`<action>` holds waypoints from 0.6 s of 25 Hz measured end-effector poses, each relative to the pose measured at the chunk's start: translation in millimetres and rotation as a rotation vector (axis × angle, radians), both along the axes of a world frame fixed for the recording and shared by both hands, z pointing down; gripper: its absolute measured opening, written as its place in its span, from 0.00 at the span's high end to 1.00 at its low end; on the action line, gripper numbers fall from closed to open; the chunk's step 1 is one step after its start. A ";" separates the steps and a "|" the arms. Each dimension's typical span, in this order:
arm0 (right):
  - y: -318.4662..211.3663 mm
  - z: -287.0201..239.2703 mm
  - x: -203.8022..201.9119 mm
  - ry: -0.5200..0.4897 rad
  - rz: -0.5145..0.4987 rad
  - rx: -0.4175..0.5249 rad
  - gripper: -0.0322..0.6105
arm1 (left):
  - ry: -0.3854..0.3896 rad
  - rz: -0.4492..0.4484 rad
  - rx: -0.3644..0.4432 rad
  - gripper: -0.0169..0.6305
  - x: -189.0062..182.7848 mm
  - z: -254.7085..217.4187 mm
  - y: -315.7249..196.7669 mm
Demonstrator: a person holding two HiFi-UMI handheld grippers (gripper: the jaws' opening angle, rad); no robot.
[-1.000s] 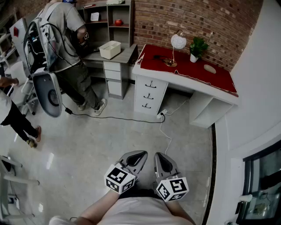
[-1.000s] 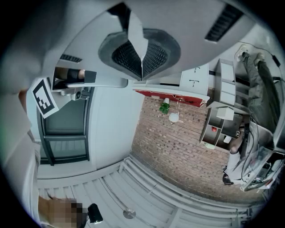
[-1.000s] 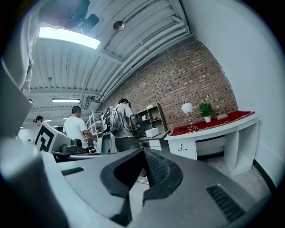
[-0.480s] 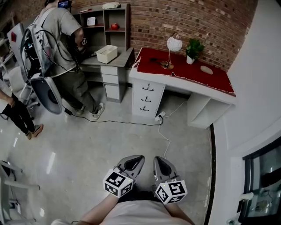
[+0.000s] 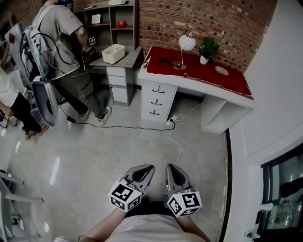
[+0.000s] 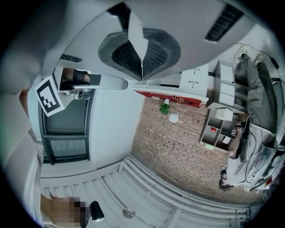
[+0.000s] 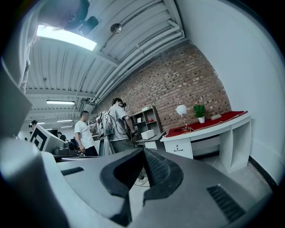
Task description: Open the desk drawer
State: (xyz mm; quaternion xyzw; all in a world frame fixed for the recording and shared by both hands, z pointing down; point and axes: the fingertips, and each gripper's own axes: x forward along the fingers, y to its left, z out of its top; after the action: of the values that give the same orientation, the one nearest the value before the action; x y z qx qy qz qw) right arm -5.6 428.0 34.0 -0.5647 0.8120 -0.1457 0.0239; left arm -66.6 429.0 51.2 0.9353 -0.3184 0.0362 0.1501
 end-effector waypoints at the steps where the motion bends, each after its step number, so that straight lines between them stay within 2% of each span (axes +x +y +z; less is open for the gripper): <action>1: 0.0 0.3 -0.9 0.001 0.004 -0.003 0.92 | -0.001 0.006 0.000 0.95 -1.5 0.2 1.0; 15: -12.9 -3.3 -29.0 0.017 0.074 0.012 0.92 | -0.013 0.066 0.012 0.95 -29.4 1.6 -8.5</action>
State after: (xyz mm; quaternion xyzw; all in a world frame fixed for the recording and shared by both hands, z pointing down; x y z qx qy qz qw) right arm -34.6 415.1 30.7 -0.5955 0.7916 -0.1349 0.0256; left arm -96.0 420.5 52.9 0.9459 -0.2887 0.0452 0.1412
